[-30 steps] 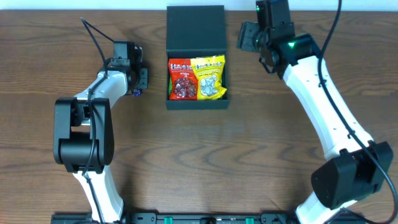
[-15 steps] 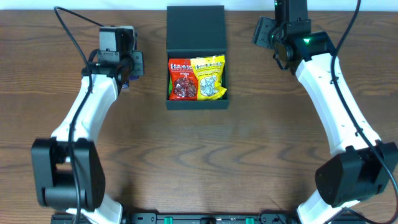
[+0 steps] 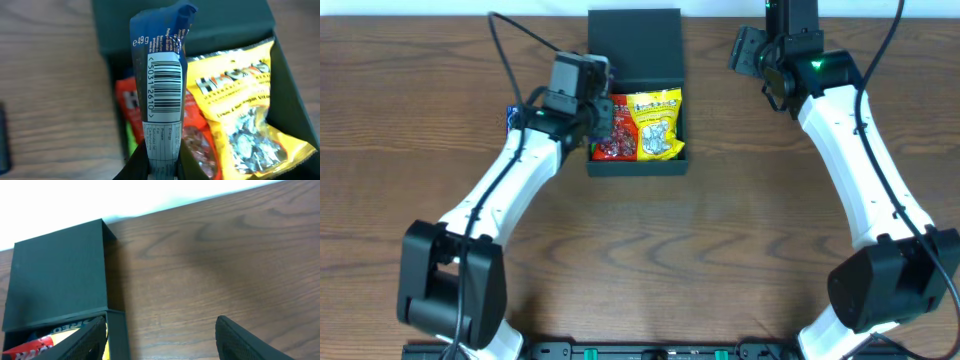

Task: Pack container
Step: 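Carry the blue bar over the box and drop it in with left gripper, then move left gripper back to the blue Eclipse mints tin and grasp it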

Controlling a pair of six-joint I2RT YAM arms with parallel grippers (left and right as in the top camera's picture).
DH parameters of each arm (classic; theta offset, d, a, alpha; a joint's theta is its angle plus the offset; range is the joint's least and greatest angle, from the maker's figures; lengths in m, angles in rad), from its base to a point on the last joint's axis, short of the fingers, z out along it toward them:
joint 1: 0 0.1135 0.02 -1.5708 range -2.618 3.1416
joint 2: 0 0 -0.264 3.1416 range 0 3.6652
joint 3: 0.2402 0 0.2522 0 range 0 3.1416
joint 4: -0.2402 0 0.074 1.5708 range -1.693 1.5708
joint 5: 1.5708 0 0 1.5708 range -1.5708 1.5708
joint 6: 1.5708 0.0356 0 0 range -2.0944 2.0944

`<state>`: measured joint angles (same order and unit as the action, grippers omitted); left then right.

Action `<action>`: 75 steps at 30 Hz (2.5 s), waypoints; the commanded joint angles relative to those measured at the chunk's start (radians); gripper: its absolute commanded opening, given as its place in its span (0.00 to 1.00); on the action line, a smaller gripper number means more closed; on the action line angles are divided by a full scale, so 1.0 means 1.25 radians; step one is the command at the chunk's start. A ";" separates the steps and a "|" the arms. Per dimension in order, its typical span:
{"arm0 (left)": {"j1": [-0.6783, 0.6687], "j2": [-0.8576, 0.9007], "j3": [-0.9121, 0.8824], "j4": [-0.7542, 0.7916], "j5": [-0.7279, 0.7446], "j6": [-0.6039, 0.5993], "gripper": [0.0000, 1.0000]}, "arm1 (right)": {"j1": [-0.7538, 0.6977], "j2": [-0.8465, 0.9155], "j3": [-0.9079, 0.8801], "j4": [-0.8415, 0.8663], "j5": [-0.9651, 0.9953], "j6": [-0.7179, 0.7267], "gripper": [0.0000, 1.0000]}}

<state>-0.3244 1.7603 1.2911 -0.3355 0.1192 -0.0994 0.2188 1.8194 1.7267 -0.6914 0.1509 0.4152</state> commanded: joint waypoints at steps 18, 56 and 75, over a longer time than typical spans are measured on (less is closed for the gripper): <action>-0.013 0.061 0.011 0.006 -0.017 -0.107 0.63 | -0.007 0.002 0.005 -0.037 0.002 -0.010 0.72; -0.018 0.154 0.012 0.194 0.127 0.014 0.06 | -0.007 0.002 0.005 -0.037 0.002 -0.010 0.73; -0.017 0.158 0.012 0.194 -0.022 0.005 0.06 | -0.007 0.002 0.005 -0.040 0.002 -0.010 0.73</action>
<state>-0.3443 1.9450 1.2915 -0.0929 0.1345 -0.1001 0.2188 1.8194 1.7267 -0.7387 0.1505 0.4152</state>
